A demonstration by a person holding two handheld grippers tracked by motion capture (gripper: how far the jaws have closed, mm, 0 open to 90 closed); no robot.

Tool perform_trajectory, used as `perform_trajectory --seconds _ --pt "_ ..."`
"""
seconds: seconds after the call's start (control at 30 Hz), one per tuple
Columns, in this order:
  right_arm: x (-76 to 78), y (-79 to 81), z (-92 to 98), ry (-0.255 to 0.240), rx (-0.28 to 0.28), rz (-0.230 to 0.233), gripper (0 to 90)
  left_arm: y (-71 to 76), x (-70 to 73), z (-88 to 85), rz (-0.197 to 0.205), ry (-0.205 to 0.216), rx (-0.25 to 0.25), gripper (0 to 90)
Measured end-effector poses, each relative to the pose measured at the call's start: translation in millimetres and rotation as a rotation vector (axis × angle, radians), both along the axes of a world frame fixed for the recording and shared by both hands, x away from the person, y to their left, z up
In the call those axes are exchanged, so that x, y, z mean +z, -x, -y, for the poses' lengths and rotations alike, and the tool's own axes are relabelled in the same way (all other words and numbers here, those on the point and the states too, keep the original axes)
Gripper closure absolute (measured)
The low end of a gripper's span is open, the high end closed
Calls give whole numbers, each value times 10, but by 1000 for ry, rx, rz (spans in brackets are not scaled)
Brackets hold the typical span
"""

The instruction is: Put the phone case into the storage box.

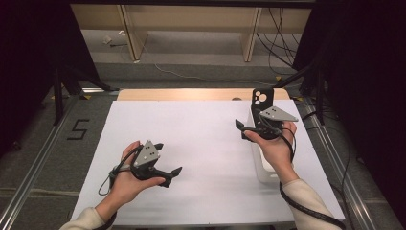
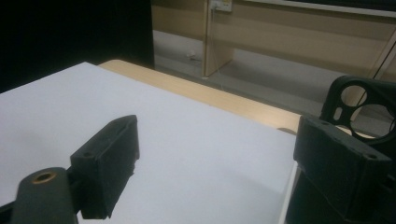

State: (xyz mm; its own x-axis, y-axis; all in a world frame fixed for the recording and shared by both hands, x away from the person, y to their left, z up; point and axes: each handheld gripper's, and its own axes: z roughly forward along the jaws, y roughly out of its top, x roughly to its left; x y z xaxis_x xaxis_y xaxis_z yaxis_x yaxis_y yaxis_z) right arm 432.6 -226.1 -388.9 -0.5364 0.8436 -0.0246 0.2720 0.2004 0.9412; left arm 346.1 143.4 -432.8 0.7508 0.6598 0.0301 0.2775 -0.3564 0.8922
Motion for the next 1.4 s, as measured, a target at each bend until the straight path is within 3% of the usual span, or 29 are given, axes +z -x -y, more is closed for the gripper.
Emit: perform_trajectory --seconds 0.77,1.4 --pt "-37 154 -185 3 86 -18 155 -6 0 -16 -1 3 3 0" --pt "-16 315 -175 -1 190 -18 155 0 6 -38 0 4 7 0"
